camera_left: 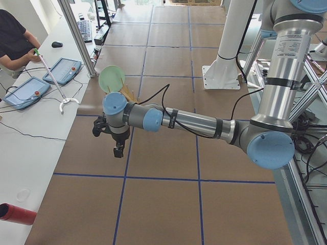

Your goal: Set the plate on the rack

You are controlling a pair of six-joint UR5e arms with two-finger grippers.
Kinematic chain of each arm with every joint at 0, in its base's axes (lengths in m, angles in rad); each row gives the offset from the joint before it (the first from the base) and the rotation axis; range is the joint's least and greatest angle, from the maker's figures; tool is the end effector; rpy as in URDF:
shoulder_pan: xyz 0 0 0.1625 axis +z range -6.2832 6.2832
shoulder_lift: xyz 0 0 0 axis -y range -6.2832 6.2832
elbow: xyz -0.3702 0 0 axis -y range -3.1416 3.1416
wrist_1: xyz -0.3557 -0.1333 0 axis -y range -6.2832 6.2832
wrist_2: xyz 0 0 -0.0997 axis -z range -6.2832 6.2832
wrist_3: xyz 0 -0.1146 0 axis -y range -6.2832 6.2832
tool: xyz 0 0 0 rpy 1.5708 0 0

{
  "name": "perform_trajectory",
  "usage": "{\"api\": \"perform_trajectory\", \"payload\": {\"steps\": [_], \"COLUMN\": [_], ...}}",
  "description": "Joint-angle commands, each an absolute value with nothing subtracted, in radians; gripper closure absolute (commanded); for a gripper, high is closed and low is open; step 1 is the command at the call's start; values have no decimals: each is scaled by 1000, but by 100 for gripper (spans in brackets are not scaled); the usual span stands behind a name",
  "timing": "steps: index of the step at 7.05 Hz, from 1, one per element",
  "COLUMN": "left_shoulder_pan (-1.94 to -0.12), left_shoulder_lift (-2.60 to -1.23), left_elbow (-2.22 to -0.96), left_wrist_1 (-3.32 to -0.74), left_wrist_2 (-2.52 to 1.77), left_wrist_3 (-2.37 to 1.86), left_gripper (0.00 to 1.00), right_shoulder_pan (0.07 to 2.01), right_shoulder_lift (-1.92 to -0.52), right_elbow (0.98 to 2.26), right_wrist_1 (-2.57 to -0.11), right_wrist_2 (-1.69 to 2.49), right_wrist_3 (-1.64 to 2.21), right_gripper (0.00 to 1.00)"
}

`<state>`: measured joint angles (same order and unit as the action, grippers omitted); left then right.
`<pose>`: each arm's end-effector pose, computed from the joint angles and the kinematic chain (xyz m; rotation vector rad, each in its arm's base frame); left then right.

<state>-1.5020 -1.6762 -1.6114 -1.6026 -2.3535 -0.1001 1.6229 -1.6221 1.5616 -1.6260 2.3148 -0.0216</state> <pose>-0.0178 -0.5058 0.5412 0.1022 0.7919 0.0400 0.0778 -0.4219 0.6490 -0.0829 -0.7468 0.0721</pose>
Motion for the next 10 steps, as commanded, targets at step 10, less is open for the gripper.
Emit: {"api": "perform_trajectory", "payload": {"steps": [10], "left_shoulder_pan": [-1594], "left_shoulder_lift": [-1546], "left_elbow": [-1640], "left_wrist_1": [-1585], "left_wrist_2": [-2367], "left_wrist_3": [96], "left_gripper": [0], "right_shoulder_pan": [1623], "right_shoulder_lift": [-1621], "right_elbow": [1562], "right_wrist_1": [-1626], "right_wrist_2": [2315], "right_wrist_3": [-21], "right_gripper": [0]}}
